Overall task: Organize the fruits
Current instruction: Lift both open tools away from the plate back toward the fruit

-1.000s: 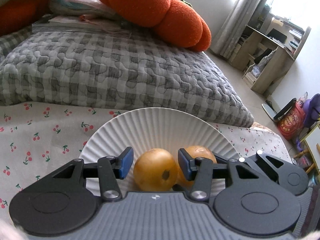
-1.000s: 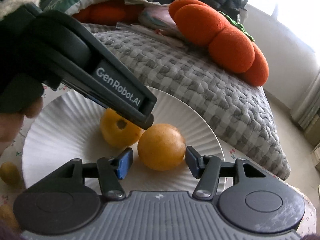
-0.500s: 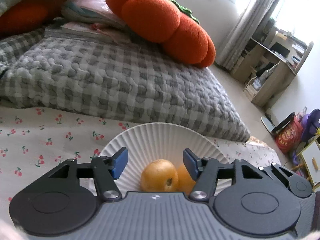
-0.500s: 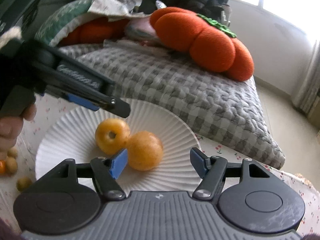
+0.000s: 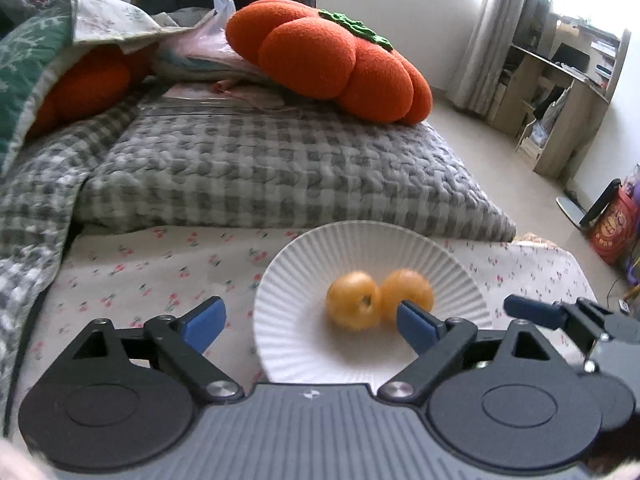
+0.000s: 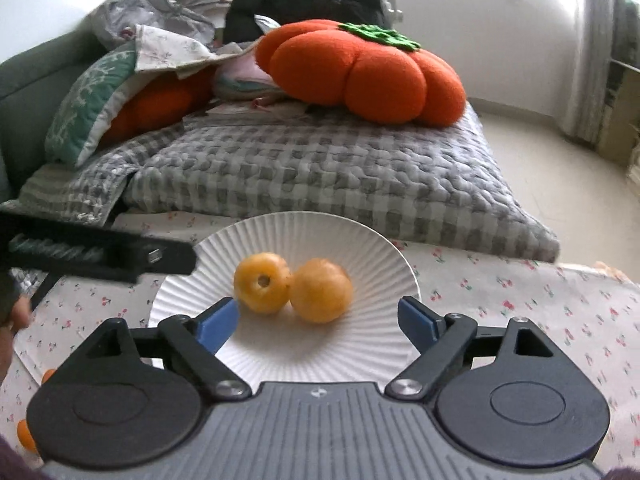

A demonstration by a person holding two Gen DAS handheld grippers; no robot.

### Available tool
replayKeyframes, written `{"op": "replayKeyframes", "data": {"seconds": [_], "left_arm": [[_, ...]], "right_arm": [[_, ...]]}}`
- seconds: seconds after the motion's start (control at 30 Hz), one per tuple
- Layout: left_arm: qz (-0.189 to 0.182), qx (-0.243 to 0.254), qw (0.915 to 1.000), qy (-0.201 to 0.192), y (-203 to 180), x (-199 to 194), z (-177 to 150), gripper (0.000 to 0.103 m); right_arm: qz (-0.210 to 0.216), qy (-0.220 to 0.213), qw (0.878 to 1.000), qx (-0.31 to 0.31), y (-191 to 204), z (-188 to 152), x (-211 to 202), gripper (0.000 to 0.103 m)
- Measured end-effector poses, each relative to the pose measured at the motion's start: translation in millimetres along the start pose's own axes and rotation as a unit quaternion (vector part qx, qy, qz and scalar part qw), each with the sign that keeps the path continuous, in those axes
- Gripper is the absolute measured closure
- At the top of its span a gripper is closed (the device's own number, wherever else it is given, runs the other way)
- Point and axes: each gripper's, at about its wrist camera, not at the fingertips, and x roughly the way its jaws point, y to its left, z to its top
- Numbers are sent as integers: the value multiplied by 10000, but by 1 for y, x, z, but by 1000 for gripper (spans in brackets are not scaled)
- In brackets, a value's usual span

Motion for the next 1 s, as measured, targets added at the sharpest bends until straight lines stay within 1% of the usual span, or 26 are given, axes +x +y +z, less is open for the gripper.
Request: {"op": "replayKeyframes", "data": {"seconds": [0.03, 0.13, 0.3, 0.43, 0.5, 0.6, 0.67, 0.77, 0.83, 1.0], "left_arm": [[10, 14, 10000, 14, 1, -4, -3, 16], [27, 125, 9999, 71, 3, -16, -10, 16], [35, 128, 9999, 82, 8, -37, -22, 15], [108, 172, 9998, 60, 9, -56, -32, 15], [84, 156, 9998, -23, 11, -69, -35, 14], [42, 61, 9999, -149, 15, -87, -43, 11], [34, -17, 9998, -199, 17, -96, -50, 8], [76, -149, 9996, -206, 22, -107, -62, 8], [96, -264, 9994, -195, 27, -113, -68, 8], [-161, -769, 9967, -210, 43, -135, -79, 8]], "right_arm": [[-105, 38, 9999, 40, 0, 0, -3, 16], [-408, 37, 9991, 128, 3, -7, -17, 9], [-484, 147, 9986, 138, 13, -17, -31, 7], [-701, 162, 9974, -40, 26, -18, -48, 7], [-743, 109, 9972, -49, 31, -18, -61, 2], [-635, 54, 9980, -28, 38, -21, -81, 1], [-628, 10, 9979, -170, 47, -27, -94, 1], [-533, 61, 9983, -247, 58, -37, -109, 1], [-452, 22, 9987, -234, 64, -42, -120, 1], [-316, -260, 9990, -194, 78, -47, -150, 1]]}}
